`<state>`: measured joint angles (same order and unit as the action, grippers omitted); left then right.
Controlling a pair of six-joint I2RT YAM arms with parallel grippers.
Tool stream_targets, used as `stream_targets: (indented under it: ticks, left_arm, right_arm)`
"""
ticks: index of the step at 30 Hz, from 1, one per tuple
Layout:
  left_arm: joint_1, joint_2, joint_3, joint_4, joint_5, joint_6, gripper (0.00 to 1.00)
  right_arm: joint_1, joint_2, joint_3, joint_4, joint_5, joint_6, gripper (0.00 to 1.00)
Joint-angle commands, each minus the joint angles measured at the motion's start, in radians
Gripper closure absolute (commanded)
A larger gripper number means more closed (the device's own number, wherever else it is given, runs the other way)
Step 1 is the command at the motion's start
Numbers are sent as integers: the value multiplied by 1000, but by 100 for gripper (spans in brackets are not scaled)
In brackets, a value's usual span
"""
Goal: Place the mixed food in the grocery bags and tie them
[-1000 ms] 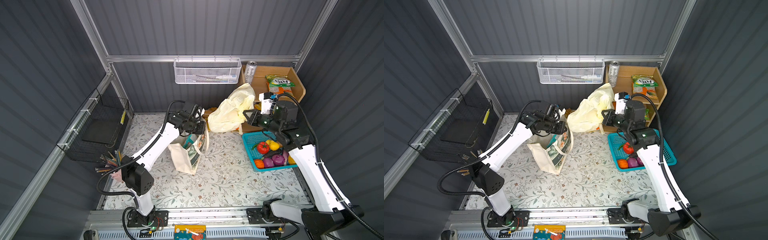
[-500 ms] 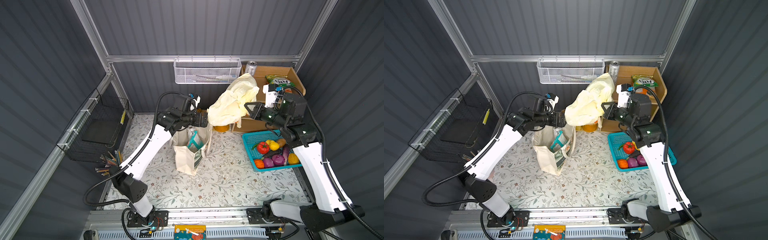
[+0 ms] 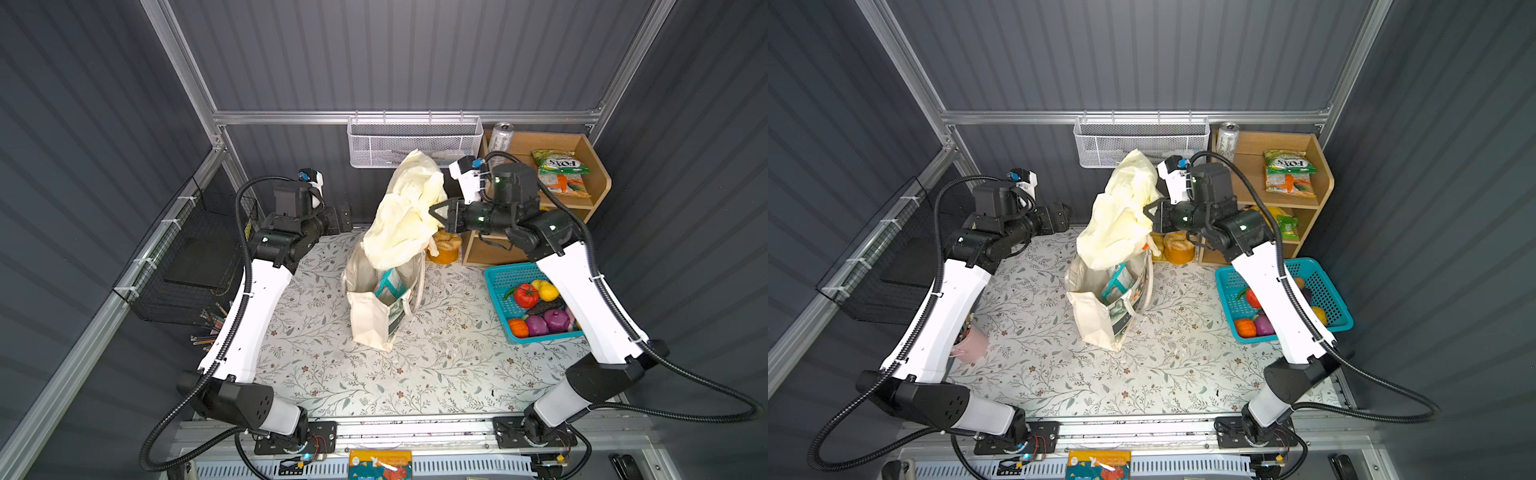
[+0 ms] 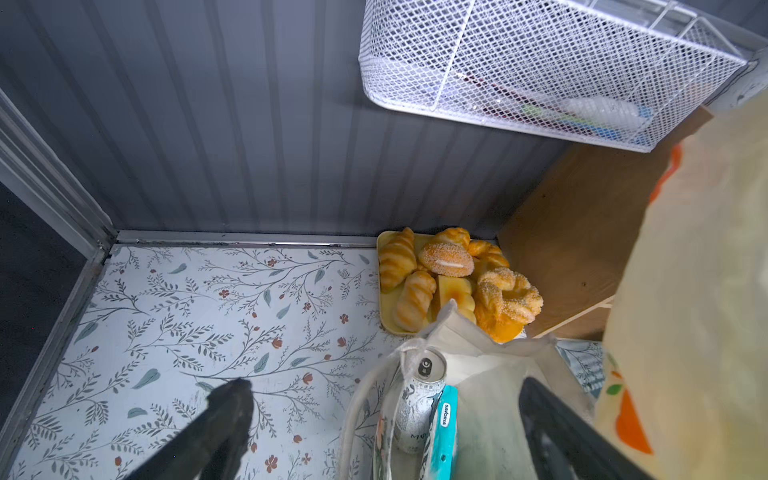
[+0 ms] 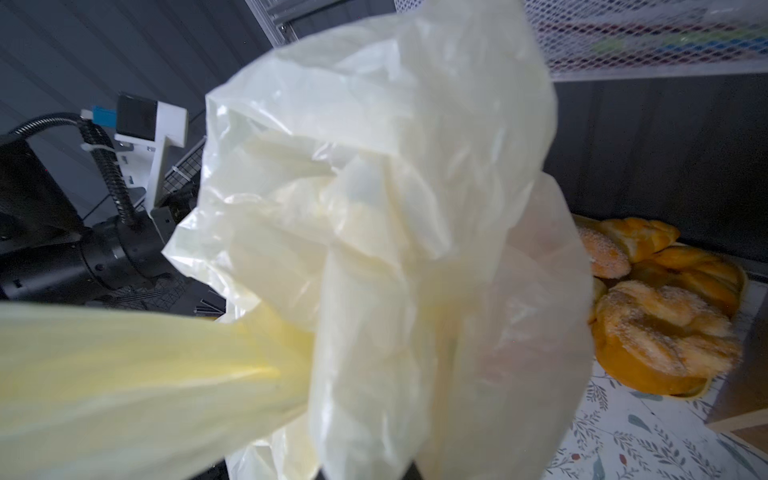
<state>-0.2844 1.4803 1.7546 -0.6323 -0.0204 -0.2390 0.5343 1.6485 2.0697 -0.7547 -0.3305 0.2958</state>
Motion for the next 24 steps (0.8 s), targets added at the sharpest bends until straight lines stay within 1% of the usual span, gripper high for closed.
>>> stream_targets:
  ticks: [1,7,14,17,21,24]
  left_arm:
    - [5,4,-6,-23,29,33,0]
    - [5,20,-32,-61,62,53,0]
    - [5,18,-65,-56,72,57,0]
    - [5,21,-69,-47,77,52,0]
    - [5,24,-70,-43,78,47,0]
    - [5,22,-72,-43,77,48,0]
  right_arm:
    - [40,58,71,-117,82,-97,100]
    - [111,186,192,-255,139,-208,100]
    - [168,242,194,-324,166,-262,100]
    - [205,298,230,-387,215,-289,100]
    - [234,351,226,-425,257,-296,100]
    - [243,390,229,-439,255,-293,100]
